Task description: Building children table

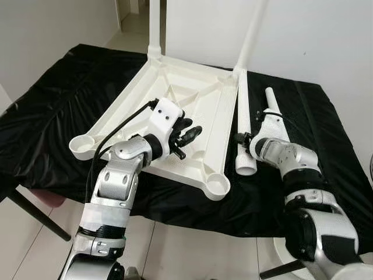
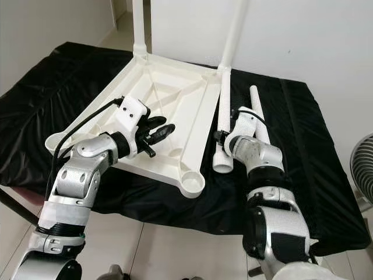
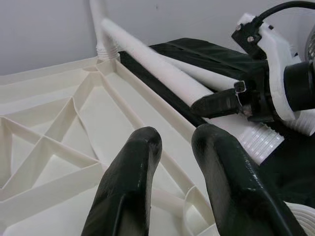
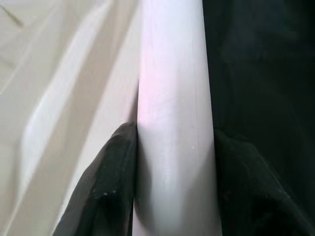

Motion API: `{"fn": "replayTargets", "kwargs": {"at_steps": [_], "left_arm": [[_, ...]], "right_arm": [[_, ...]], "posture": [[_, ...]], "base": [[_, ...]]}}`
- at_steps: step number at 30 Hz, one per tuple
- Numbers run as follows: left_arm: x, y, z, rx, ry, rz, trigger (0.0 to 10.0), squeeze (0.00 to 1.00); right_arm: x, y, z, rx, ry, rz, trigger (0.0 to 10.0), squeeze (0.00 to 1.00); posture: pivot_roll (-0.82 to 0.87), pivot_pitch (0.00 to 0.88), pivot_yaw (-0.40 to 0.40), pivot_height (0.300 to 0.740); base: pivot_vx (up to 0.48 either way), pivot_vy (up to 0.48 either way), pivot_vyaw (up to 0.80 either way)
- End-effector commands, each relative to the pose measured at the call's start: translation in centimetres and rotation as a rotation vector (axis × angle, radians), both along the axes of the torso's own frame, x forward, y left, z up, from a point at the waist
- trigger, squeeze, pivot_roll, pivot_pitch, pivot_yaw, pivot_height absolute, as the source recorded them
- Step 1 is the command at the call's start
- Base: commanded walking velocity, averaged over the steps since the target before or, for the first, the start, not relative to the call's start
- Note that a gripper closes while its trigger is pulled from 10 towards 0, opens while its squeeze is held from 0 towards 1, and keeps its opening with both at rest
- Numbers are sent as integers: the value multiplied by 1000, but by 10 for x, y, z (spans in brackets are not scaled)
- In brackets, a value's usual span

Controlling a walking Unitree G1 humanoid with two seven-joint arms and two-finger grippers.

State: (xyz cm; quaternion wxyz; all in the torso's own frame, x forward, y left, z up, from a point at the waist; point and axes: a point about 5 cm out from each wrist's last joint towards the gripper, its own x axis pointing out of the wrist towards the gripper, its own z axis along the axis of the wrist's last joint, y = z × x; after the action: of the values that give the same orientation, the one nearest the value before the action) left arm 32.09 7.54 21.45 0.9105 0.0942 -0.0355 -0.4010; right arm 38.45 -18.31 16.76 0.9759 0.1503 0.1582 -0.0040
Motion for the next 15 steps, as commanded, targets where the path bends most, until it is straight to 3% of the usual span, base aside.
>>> {"fn": "replayTargets", "kwargs": {"at_steps": [1, 5, 8, 11, 13, 15], "left_arm": [[7, 9, 4, -29, -39, 197, 10000, 0], [9, 11, 6, -32, -47, 197, 10000, 0], [10, 11, 8, -52, -51, 177, 10000, 0], [10, 11, 8, -55, -51, 174, 10000, 0], [11, 11, 8, -67, -28, 157, 10000, 0], [12, 10, 8, -74, -15, 143, 10000, 0]], "right_arm": [[-2, -5, 5, -37, -73, -45, 10000, 0], [-5, -8, 7, 6, -123, -68, 10000, 0], [-11, -10, 16, -36, -294, -47, 10000, 0], [-13, -9, 16, -31, -307, -38, 10000, 0], [-20, -5, 20, 3, -418, 9, 10000, 0], [-23, -2, 19, 15, -443, 38, 10000, 0]], "posture": [[136, 58, -71, 740], [133, 57, -70, 740], [128, 56, -68, 740], [128, 56, -68, 740], [128, 56, -68, 740], [129, 53, -69, 740]], "base": [[0, 0, 0], [0, 0, 0], [0, 0, 0], [0, 0, 0], [0, 0, 0], [0, 0, 0]]}}
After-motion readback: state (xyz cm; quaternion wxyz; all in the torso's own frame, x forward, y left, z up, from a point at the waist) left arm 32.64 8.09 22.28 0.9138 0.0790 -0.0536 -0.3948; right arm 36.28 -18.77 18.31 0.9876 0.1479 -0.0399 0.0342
